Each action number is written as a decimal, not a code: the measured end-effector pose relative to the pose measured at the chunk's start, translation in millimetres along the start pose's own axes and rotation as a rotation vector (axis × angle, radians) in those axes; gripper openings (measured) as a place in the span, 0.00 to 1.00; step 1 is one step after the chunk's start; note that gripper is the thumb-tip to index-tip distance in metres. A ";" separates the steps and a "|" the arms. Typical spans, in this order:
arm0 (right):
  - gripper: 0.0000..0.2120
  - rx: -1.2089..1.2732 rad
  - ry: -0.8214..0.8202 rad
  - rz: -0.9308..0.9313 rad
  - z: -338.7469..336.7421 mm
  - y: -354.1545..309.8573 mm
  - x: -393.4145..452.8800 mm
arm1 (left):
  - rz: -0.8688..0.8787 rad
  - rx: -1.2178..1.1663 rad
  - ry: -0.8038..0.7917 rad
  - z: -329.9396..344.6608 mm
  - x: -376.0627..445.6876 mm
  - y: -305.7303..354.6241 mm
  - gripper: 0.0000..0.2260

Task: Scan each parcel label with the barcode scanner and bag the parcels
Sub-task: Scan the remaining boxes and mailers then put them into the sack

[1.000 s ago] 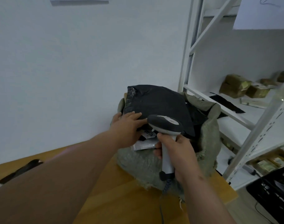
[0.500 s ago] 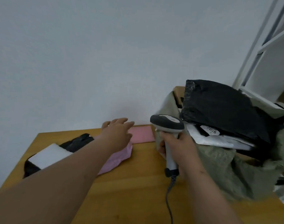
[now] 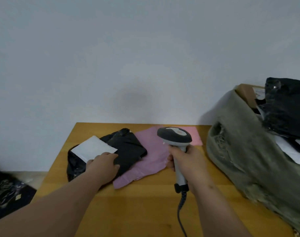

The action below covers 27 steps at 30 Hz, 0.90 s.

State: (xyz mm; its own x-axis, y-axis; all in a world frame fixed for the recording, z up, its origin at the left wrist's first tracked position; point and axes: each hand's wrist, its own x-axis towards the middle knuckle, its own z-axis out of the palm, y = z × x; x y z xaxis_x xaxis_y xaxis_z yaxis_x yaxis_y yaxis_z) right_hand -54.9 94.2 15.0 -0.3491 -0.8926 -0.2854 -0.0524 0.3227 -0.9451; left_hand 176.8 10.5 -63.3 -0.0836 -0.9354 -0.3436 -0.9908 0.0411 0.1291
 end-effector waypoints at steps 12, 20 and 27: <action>0.05 -0.104 -0.127 0.084 63.6 11.0 95.4 | -0.202 -0.022 -0.048 23.4 71.0 -49.5 0.28; 0.10 -0.205 -0.249 0.200 102.0 45.5 148.6 | -0.304 -0.020 -0.020 64.6 110.5 -69.9 0.39; 0.09 -0.237 -0.213 0.258 126.8 53.5 152.7 | -0.208 -0.102 0.128 61.7 120.2 -85.1 0.14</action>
State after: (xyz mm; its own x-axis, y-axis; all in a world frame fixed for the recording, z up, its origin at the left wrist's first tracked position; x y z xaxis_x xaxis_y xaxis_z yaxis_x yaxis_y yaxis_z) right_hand 7.6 -64.8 -99.4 -0.1786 -0.8098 -0.5588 -0.2113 0.5863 -0.7821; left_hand 244.5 -83.8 -172.9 0.1415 -0.9572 -0.2527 -0.9689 -0.1863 0.1631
